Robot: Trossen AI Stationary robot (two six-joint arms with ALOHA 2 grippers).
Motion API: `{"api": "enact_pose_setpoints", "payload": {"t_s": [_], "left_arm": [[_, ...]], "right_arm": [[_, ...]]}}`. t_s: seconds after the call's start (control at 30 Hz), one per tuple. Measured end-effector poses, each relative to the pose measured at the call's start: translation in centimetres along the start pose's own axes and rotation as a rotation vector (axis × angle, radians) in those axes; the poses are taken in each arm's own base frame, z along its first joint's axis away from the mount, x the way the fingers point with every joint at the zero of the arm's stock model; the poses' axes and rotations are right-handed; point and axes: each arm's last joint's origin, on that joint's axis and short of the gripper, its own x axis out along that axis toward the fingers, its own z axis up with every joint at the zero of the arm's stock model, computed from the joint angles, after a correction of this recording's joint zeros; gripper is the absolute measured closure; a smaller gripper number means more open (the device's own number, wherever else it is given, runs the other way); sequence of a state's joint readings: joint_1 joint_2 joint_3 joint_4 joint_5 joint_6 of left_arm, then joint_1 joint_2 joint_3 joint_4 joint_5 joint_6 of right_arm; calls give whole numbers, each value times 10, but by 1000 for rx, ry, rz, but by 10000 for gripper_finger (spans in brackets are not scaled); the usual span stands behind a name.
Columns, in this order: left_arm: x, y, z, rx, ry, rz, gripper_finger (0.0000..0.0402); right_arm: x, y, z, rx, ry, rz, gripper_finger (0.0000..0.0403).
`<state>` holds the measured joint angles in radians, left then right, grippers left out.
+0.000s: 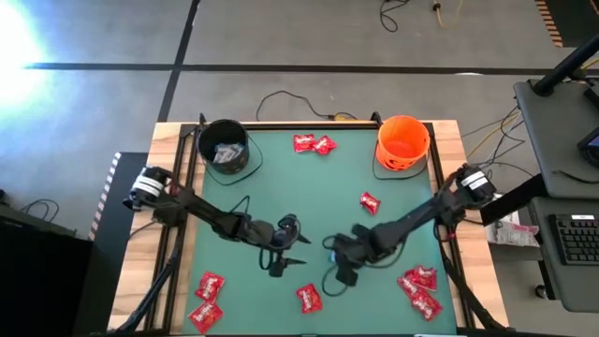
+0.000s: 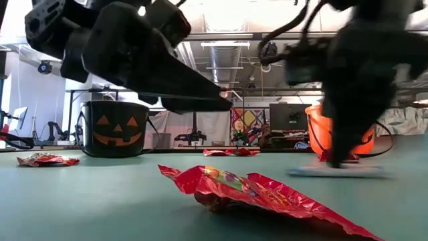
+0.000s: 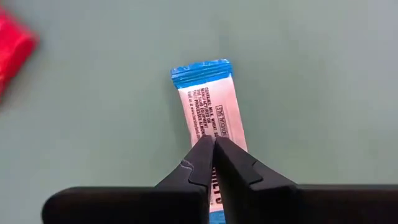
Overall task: Sort candy by brand, put in halloween buckets
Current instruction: Put the white chocolate into the black bucket
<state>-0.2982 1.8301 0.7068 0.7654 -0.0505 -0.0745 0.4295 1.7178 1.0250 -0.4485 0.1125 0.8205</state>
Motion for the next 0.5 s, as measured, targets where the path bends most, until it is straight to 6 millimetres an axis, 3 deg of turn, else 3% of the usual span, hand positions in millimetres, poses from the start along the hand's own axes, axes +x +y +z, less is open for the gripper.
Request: {"api": "enact_pose_setpoints", "payload": {"t_s": [0.23,0.37,0.5], "left_arm": [[28,14,-6,-35,22,85,123],[38,33,-8,-71,38,187,119],[41,50,-8,-98,2,242,101]], "right_arm": [[-1,-25,33,-169,-142,-137,390],[-28,-13,39,-241,-231,-147,390],[-50,-5,29,-263,-251,-136,390]]}}
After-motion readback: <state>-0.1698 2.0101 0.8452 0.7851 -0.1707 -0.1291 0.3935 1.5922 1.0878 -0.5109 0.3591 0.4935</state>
